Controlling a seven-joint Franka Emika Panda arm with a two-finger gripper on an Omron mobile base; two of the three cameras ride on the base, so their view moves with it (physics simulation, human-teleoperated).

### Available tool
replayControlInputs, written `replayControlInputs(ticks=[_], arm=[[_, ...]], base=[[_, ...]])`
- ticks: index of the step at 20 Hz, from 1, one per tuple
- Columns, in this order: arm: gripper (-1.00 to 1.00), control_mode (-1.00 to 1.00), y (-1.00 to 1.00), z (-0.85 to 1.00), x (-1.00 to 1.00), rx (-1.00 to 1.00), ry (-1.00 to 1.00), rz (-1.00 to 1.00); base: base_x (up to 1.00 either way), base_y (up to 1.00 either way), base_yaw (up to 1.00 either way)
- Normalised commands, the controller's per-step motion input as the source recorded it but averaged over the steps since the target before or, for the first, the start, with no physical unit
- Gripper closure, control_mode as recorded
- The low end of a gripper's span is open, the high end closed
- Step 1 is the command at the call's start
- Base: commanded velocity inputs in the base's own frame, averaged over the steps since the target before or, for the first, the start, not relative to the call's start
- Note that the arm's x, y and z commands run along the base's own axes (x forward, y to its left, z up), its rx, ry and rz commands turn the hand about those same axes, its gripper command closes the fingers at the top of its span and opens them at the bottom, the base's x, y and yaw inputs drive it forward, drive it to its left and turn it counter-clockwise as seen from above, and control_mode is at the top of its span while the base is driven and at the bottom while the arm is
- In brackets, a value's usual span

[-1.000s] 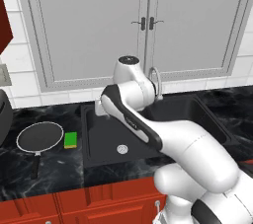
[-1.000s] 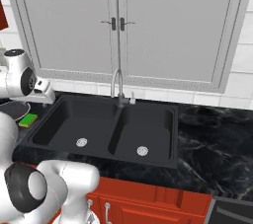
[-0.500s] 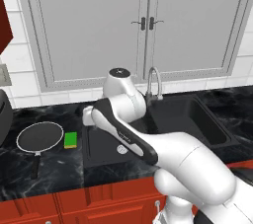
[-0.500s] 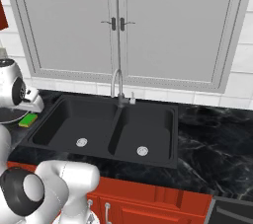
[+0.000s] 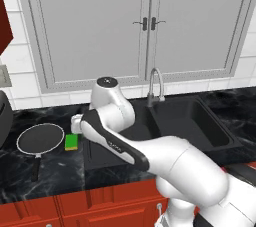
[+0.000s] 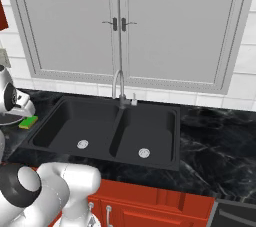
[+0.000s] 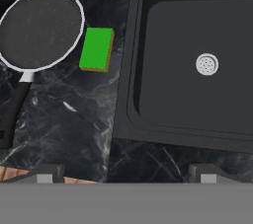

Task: Pick the pan and sponge and place them into the sink. Then turn on the water.

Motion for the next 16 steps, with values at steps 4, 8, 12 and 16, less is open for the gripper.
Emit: replayControlInputs(ticks=[4, 8, 12, 16], arm=[[-1.0, -1.0, 0.37, -0.15, 0.0, 0.0, 0.01, 0.0], [-1.0, -1.0, 0.35, -0.18, 0.0, 0.0, 0.0, 0.0], [-1.0, -1.0, 0.31, -0.17, 0.01, 0.0, 0.01, 0.0], [-1.0, -1.0, 0.32, -0.16, 0.0, 0.0, 0.01, 0.0]], base=[[0.0, 0.0, 0.0], [0.0, 0.0, 0.0], [0.0, 0.0, 0.0], [0.0, 0.0, 0.0]])
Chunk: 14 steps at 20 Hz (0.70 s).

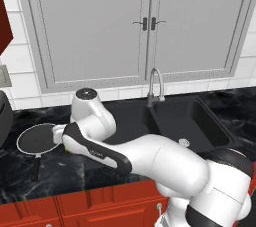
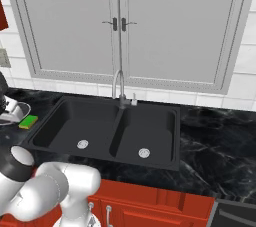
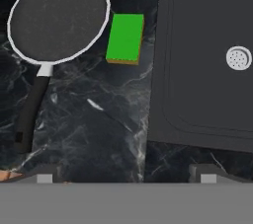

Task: Pick the pan and sponge and place them into the sink. Then turn on the water.

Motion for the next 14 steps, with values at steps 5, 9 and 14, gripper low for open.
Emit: replayControlInputs(ticks=[5, 9, 14], arm=[[-1.0, -1.0, 0.35, -0.14, 0.0, 0.0, 0.0, 0.0], [-1.0, -1.0, 0.34, -0.13, 0.0, 0.0, 0.0, 0.0], [-1.0, -1.0, 0.32, -0.14, 0.02, 0.0, 0.0, 0.0]], base=[[0.0, 0.0, 0.0], [0.0, 0.0, 0.0], [0.0, 0.0, 0.0]])
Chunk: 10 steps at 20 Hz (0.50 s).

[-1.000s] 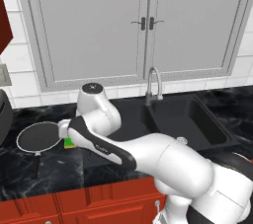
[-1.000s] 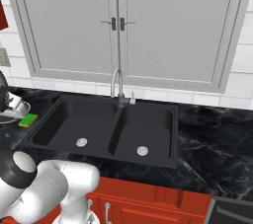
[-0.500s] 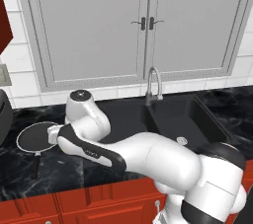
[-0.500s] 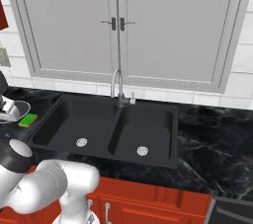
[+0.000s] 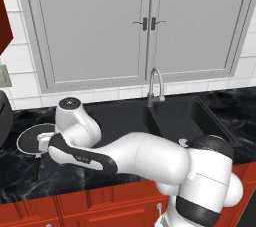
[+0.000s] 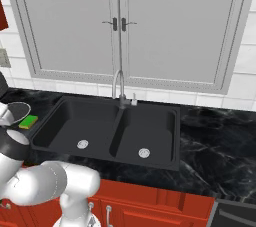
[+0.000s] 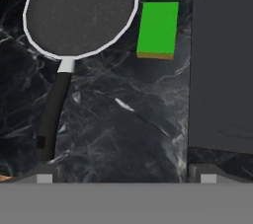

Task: Pick the pan and sponge and place them into the sink. Then turn on the water.

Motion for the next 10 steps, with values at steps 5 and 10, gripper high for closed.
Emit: replayControlInputs(ticks=[5, 10], arm=[[-1.0, -1.0, 0.31, -0.15, 0.07, 0.0, 0.01, 0.0], [-1.0, -1.0, 0.3, -0.17, 0.11, 0.0, 0.01, 0.0]], base=[[0.0, 0.0, 0.0], [0.0, 0.0, 0.0]])
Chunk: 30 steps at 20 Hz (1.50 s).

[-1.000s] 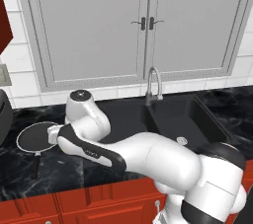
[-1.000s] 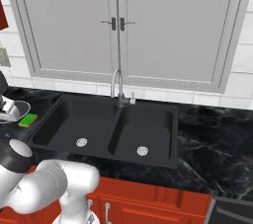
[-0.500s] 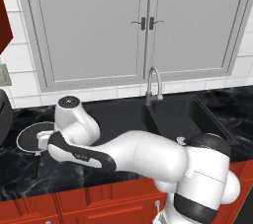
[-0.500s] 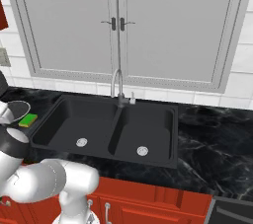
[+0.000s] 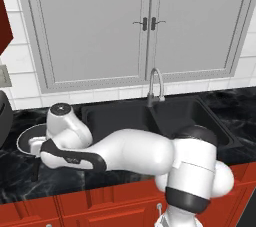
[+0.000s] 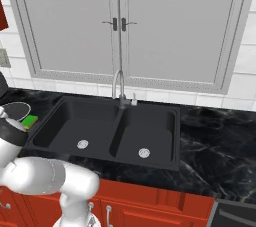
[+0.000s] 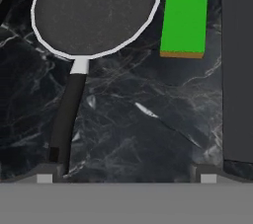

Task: Pick the pan and sponge and place them into the sink. Then turn on the water.

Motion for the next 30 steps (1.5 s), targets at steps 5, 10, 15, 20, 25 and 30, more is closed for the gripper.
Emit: replayControlInputs(ticks=[5, 10, 15, 20, 25, 30], arm=[[-1.0, -1.0, 0.29, -0.19, 0.18, 0.0, 0.01, 0.0], [-1.0, -1.0, 0.29, -0.19, 0.2, 0.0, 0.01, 0.0], [-1.0, -1.0, 0.31, -0.2, 0.18, 0.0, 0.02, 0.0], [-1.0, -1.0, 0.31, -0.2, 0.2, 0.0, 0.02, 0.0], [-1.0, -1.0, 0.29, -0.23, 0.2, 0.0, 0.03, 0.0], [-1.0, -1.0, 0.26, -0.3, 0.21, 0.0, 0.04, 0.0]], base=[[0.0, 0.0, 0.0], [0.0, 0.0, 0.0], [0.0, 0.0, 0.0], [0.0, 0.0, 0.0], [0.0, 0.0, 0.0], [0.0, 0.0, 0.0]])
